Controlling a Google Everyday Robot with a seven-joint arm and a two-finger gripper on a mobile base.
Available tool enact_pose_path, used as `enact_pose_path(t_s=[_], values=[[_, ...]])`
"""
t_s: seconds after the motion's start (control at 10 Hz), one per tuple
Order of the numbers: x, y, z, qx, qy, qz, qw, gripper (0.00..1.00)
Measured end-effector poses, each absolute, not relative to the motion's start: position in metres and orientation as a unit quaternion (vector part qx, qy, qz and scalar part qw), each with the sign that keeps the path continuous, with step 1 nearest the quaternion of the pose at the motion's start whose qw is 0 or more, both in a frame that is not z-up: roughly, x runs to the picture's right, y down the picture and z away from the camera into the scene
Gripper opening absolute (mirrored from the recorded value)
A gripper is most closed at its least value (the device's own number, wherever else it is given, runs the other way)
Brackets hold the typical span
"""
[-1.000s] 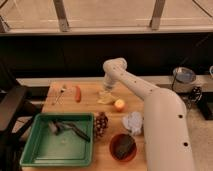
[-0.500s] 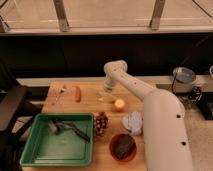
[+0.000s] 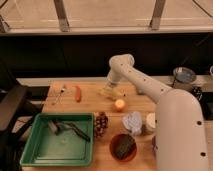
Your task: Place banana in paper cup
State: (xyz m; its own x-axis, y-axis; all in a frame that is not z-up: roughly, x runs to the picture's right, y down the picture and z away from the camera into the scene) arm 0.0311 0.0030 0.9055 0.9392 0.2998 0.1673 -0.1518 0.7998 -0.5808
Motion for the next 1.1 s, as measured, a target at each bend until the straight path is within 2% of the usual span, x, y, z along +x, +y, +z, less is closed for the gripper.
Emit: enact_pose_path(t_s=[0.5, 0.8, 1.1], values=[[0.067, -0.055, 0.814, -0.252, -0.195, 0.149, 0.936, 0.0], [0.126, -0.054, 0.78, -0.237, -0.2, 0.181, 0.933, 0.0], [0.183, -0.028, 0.747, -0.238, -0.19, 0.23, 0.924, 0.0]])
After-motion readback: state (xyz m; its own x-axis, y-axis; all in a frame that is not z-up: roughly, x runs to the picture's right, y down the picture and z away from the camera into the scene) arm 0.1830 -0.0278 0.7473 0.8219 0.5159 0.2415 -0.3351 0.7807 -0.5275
